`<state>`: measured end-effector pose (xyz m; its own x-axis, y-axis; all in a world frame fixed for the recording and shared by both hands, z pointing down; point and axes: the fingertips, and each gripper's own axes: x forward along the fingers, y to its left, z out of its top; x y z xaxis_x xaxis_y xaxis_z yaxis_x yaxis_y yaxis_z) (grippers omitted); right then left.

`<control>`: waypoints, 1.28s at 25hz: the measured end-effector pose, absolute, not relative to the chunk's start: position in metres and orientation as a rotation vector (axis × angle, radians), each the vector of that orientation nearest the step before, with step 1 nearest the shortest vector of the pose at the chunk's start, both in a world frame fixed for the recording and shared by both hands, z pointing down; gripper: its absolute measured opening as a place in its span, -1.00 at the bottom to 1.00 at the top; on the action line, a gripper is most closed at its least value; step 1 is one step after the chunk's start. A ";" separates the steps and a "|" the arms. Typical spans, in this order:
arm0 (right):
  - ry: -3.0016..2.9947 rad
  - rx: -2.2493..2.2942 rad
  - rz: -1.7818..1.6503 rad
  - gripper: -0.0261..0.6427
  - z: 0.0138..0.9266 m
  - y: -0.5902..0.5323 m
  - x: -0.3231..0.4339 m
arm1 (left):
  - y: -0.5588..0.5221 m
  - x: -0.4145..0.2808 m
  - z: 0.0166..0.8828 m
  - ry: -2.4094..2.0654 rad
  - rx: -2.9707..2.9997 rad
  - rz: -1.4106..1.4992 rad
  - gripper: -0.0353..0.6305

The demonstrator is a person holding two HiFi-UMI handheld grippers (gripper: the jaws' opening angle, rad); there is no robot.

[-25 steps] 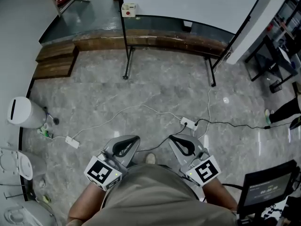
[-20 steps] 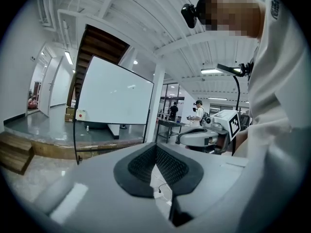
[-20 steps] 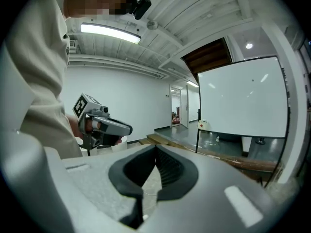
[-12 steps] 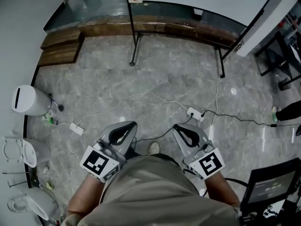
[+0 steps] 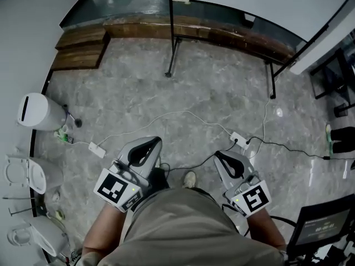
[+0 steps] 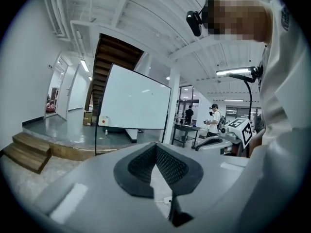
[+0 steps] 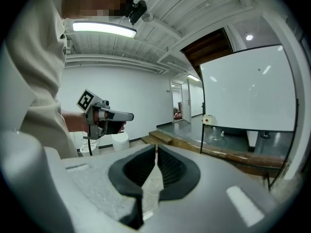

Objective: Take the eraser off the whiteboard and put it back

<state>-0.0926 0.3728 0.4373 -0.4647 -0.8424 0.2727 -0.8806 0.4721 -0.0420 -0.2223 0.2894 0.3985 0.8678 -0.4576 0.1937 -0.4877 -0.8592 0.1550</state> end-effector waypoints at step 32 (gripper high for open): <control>-2.442 1.552 0.122 -0.89 0.411 0.062 -0.147 | 0.031 -0.241 0.413 -0.519 2.923 0.264 -0.89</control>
<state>-0.1469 0.0618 0.4112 -0.4043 -0.8799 0.2498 -0.9004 0.4309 0.0605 -0.2410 0.0306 0.4127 0.9242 -0.3251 0.2003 -0.3535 -0.9268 0.1266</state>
